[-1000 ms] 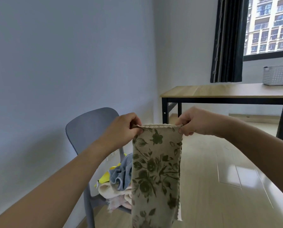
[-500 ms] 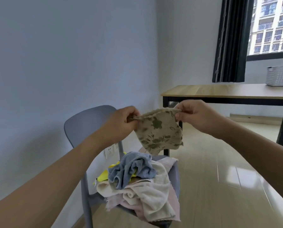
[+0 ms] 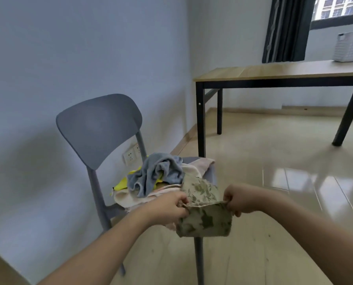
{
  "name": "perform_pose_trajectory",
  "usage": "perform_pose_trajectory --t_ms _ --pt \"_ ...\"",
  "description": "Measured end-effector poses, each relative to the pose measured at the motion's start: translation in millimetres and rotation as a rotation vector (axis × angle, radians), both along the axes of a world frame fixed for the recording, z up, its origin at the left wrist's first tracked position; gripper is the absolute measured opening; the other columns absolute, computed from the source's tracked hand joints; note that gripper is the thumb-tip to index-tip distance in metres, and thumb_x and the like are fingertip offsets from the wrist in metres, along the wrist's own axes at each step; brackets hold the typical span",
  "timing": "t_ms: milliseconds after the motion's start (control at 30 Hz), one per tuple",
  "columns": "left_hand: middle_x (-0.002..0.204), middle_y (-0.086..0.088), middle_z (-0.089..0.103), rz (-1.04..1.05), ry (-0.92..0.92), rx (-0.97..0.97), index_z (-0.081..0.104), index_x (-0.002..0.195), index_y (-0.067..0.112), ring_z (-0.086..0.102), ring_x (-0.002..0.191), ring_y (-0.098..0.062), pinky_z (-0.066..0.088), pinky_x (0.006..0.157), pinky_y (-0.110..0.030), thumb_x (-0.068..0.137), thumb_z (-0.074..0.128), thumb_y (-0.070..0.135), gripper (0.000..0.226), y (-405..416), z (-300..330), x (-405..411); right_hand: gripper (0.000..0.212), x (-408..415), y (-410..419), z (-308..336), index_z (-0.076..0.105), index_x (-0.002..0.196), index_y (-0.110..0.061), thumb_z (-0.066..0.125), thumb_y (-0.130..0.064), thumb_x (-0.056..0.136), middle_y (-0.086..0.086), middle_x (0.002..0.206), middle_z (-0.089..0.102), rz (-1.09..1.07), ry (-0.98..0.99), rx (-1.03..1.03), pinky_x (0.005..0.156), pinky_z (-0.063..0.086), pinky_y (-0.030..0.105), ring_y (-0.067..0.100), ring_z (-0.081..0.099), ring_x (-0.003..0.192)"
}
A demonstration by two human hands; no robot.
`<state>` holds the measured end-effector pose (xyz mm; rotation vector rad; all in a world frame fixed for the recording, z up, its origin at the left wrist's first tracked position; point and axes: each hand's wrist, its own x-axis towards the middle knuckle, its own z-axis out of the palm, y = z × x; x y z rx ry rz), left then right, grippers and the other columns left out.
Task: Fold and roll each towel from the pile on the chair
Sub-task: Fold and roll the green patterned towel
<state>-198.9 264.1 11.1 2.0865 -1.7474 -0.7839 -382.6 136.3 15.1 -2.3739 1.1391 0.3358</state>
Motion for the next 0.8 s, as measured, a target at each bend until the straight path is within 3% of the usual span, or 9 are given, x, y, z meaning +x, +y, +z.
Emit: perform_pose_trajectory --t_ms 167,267,367,533,633,800 --pt "0.076 -0.003 0.056 0.134 0.019 -0.129 0.059 0.090 0.012 0.050 0.070 -0.018 0.040 0.063 -0.031 0.092 0.049 0.017 0.012 -54.3 -1.1 4.1 0.021 10.7 -39.5 -23.0 0.063 0.096 -0.003 0.045 -0.008 0.086 0.015 0.095 0.069 -0.292 -0.289 0.118 0.058 0.046 0.028 0.022 0.061 0.077" --pt "0.071 -0.006 0.049 0.229 -0.013 -0.159 0.055 0.083 0.004 0.044 0.064 -0.017 0.036 0.056 -0.029 0.089 0.046 0.013 0.014 -91.2 -8.7 5.2 0.016 21.3 -58.9 -51.5 0.058 0.089 -0.005 0.043 -0.005 0.084 0.015 0.083 0.061 -0.499 -0.494 0.200 0.055 0.038 0.028 0.025 0.051 0.071" --pt "0.073 -0.004 0.051 0.245 -0.107 -0.145 0.051 0.079 0.009 0.045 0.065 -0.017 0.037 0.056 -0.029 0.087 0.044 0.009 0.012 -118.0 -21.3 8.8 0.015 33.7 -71.1 -78.9 0.050 0.080 -0.010 0.038 -0.001 0.081 0.011 0.076 0.052 -0.618 -0.601 0.268 0.055 0.034 0.028 0.024 0.044 0.070" --pt "0.105 -0.005 0.058 0.180 -0.306 -0.019 0.050 0.109 0.015 0.055 0.093 -0.021 0.050 0.078 -0.033 0.090 0.044 0.012 0.020 -137.1 -33.3 16.6 0.017 43.1 -84.0 -95.3 0.050 0.103 -0.016 0.046 -0.009 0.088 0.009 0.094 0.059 -0.611 -0.628 0.448 0.061 0.046 0.028 0.022 0.056 0.081" --pt "0.112 -0.004 0.056 0.141 -0.365 -0.066 0.051 0.112 0.017 0.055 0.098 -0.021 0.050 0.084 -0.037 0.089 0.044 0.011 0.024 -139.8 -34.1 20.4 0.029 42.2 -91.9 -94.6 0.052 0.112 -0.015 0.050 -0.006 0.085 0.009 0.088 0.060 -0.545 -0.609 0.477 0.054 0.044 0.024 0.019 0.057 0.071" --pt "0.109 0.000 0.052 0.006 -0.407 -0.175 0.057 0.105 0.016 0.055 0.096 -0.020 0.047 0.083 -0.032 0.090 0.043 0.009 0.022 -133.5 -25.4 21.8 0.025 37.7 -94.6 -82.6 0.057 0.102 -0.010 0.059 -0.003 0.078 0.009 0.083 0.058 -0.418 -0.628 0.448 0.057 0.043 0.027 0.020 0.053 0.070"
